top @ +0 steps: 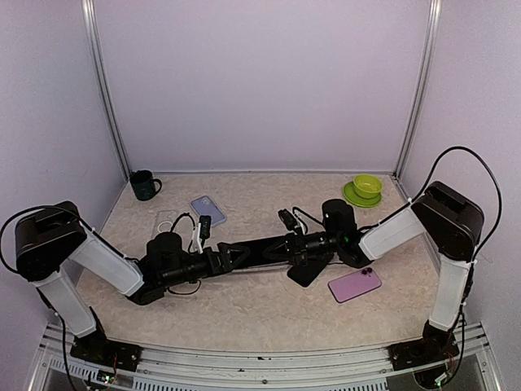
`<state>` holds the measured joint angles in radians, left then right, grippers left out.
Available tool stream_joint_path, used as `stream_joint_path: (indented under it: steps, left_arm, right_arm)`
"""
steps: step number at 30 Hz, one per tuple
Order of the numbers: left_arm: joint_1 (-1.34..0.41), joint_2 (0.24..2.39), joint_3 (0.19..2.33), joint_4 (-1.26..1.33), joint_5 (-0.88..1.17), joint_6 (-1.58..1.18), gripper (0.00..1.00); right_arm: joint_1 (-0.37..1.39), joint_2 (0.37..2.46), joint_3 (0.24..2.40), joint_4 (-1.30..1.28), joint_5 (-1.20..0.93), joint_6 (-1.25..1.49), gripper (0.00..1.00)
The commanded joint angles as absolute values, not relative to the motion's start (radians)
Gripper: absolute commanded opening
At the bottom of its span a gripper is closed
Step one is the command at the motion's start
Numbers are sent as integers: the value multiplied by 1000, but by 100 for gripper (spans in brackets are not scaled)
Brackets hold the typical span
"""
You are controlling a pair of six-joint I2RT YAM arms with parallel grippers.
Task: Put the phone into the phone case
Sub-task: Install the phone on the phone case.
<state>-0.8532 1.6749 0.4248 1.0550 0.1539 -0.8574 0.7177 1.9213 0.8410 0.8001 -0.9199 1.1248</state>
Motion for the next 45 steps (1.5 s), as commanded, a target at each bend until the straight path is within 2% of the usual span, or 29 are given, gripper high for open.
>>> stream_joint_path:
  steps: [1,10,21,26,45]
  left_arm:
    - [-855,1663,417,1122,200,-866,98]
    - [-874,1652,439,1142,255,-859,94]
    - [-896,1655,468,1143,282,-868,84]
    - [-904,1660,478,1146,294,-871,65]
    - [-908,1685,462,1228,332,-907,44]
  right_arm:
    - [729,1869,833,892,-961,1088,0]
    - [744,1860,827,907,-974,1042,0]
    - [756,1859,823,898,-982,977,0]
    - [758,1856,816,900,-986,961,0]
    - [757,1842,802,901,-980,933,0]
